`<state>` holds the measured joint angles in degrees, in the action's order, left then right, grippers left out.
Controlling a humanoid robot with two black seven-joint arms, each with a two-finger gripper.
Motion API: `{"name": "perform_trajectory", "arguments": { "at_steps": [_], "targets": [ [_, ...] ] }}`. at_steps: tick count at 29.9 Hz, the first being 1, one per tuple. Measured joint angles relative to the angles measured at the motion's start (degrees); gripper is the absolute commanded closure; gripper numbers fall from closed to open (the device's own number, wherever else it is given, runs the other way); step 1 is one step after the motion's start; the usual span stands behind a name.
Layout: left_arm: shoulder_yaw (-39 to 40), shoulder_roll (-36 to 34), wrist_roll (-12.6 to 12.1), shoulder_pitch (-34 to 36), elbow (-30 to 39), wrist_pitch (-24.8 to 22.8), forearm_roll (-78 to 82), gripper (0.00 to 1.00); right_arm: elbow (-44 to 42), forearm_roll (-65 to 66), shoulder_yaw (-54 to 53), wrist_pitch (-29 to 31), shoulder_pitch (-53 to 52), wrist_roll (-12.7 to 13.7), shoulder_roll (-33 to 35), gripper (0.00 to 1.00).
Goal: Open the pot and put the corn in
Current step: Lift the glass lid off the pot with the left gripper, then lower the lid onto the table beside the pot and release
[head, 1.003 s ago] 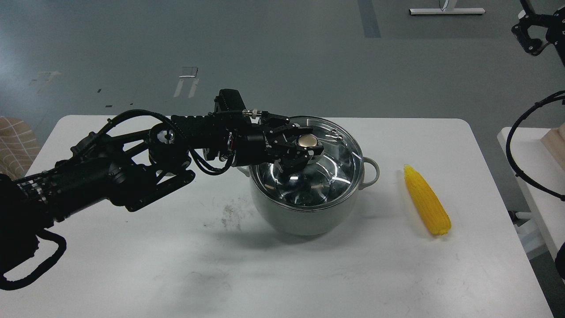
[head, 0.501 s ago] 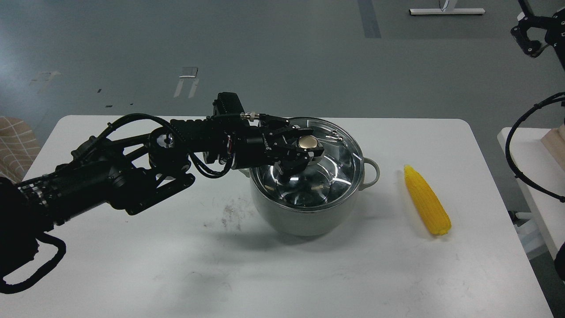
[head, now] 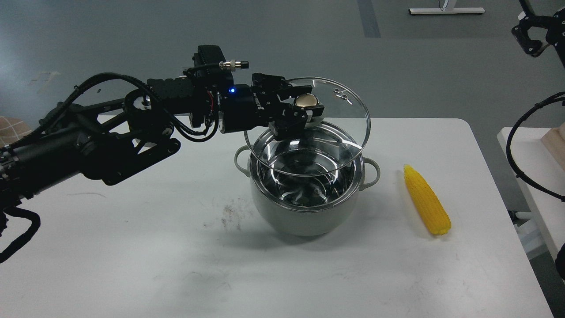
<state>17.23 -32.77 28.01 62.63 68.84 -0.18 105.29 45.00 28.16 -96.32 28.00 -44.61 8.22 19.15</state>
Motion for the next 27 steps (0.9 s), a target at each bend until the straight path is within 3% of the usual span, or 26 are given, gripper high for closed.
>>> {"name": "perform_trajectory", "arguments": {
  "at_steps": [8, 14, 21, 27],
  "targets": [
    [-0.67, -16.18, -0.04, -1.94, 1.95, 0.27, -2.39, 0.7, 0.01, -0.01, 0.0, 0.0, 0.21, 0.02, 0.09, 0.0],
    [-0.55, -25.96, -0.03, -11.02, 1.5, 3.22, -3.28, 0.7, -0.11, 0.0, 0.17, 0.0, 0.64, 0.02, 0.1, 0.0],
    [-0.91, -27.75, -0.02, -22.92, -3.96, 12.04, -6.68, 0.69, -0.12, 0.04, 0.26, 0.0, 1.27, 0.02, 0.1, 0.0],
    [-0.97, -27.19, 0.0, -27.91, -7.08, 13.47, -8.05, 0.68, -0.01, 0.06, 0.26, 0.0, 1.36, 0.0, 0.1, 0.0]
  ]
}}
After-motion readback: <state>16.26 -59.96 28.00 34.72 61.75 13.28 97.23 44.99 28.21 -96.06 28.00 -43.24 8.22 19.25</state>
